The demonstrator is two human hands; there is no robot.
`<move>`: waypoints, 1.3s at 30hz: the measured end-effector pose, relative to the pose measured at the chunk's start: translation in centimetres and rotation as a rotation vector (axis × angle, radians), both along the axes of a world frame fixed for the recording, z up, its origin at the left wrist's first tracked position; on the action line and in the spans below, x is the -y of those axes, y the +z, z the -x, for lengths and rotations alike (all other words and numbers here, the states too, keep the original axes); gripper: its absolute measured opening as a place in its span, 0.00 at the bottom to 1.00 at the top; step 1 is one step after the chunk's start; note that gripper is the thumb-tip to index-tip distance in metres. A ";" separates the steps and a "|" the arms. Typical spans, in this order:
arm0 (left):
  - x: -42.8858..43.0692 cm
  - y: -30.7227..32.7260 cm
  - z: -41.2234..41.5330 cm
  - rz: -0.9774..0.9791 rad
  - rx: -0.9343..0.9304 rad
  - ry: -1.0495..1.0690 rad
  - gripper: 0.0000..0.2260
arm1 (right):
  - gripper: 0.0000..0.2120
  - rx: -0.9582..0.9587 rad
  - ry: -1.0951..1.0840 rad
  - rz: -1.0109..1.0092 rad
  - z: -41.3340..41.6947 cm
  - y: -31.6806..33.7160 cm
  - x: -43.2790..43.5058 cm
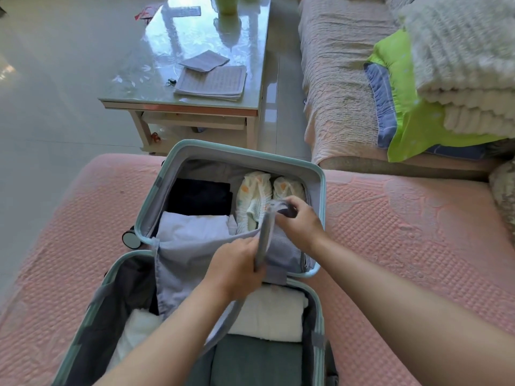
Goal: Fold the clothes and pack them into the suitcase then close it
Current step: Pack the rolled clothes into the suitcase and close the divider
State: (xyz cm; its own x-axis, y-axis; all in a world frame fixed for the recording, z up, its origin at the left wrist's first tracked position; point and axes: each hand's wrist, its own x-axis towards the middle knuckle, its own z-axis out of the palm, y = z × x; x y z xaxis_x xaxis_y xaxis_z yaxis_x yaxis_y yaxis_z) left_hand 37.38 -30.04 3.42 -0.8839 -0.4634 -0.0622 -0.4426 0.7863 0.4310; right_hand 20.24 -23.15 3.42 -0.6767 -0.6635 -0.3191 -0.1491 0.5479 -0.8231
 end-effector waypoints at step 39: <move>-1.8 -8.9 9.6 0.113 0.237 -0.198 0.23 | 0.14 -0.734 0.910 -0.627 5.7 -6.0 -5.9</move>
